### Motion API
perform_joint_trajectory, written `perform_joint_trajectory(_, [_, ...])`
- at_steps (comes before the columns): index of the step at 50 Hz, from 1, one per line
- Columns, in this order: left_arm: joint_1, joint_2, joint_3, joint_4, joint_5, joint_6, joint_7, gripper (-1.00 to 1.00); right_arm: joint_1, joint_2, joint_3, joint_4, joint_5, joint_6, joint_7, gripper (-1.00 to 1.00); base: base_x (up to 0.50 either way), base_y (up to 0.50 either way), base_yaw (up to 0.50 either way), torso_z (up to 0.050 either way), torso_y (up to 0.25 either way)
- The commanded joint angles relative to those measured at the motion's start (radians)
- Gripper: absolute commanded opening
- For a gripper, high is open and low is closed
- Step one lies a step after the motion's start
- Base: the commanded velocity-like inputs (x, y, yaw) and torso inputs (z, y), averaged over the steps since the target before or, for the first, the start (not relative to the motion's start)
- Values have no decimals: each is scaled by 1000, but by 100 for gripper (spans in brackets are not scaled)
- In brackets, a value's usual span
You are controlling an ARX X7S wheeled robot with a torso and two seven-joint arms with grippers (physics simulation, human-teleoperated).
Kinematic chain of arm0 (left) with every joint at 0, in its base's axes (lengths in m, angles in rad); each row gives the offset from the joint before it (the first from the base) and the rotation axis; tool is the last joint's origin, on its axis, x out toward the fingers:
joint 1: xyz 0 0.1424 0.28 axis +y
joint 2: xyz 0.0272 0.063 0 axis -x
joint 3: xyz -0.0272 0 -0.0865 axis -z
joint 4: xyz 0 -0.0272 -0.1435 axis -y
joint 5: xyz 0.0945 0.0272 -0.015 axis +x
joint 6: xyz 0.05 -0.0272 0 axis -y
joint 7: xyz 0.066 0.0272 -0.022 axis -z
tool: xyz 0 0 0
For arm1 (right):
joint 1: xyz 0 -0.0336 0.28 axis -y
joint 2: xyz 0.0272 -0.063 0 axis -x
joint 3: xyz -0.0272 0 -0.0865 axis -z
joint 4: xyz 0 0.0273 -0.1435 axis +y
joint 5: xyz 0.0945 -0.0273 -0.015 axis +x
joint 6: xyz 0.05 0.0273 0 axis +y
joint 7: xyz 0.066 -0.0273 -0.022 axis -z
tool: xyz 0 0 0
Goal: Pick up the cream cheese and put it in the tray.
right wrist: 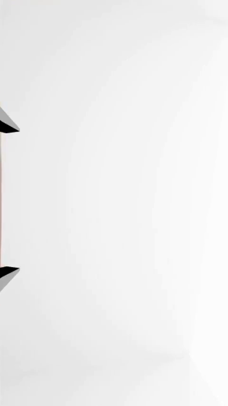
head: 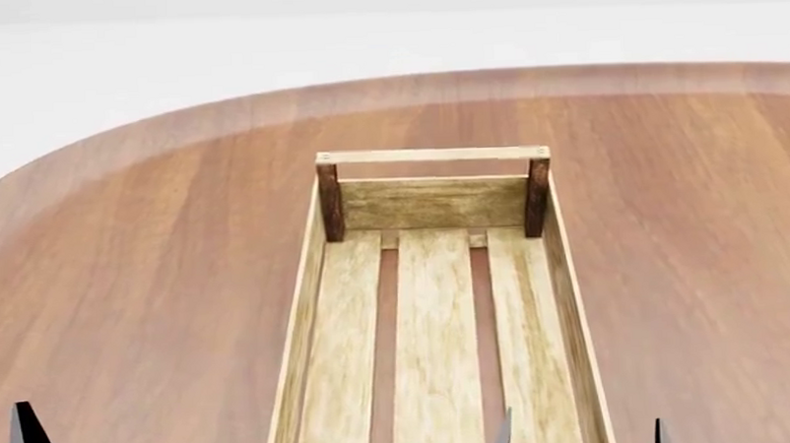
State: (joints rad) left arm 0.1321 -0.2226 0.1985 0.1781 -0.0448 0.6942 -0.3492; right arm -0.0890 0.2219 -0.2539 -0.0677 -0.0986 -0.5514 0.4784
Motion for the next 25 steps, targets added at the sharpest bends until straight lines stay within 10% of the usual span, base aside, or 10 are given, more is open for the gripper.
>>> perform_joint_trajectory(1, [-3,-4,6,-2,1,0,-5,100,2,4,-9,0,1,2,4,100,184,0,0,0,0])
perform_joint_trajectory(25, [-2,-15,14,-2,-4,6,-16,100,-2,8,-15,-3,-36,-6,33,100,179,0,0,0,0])
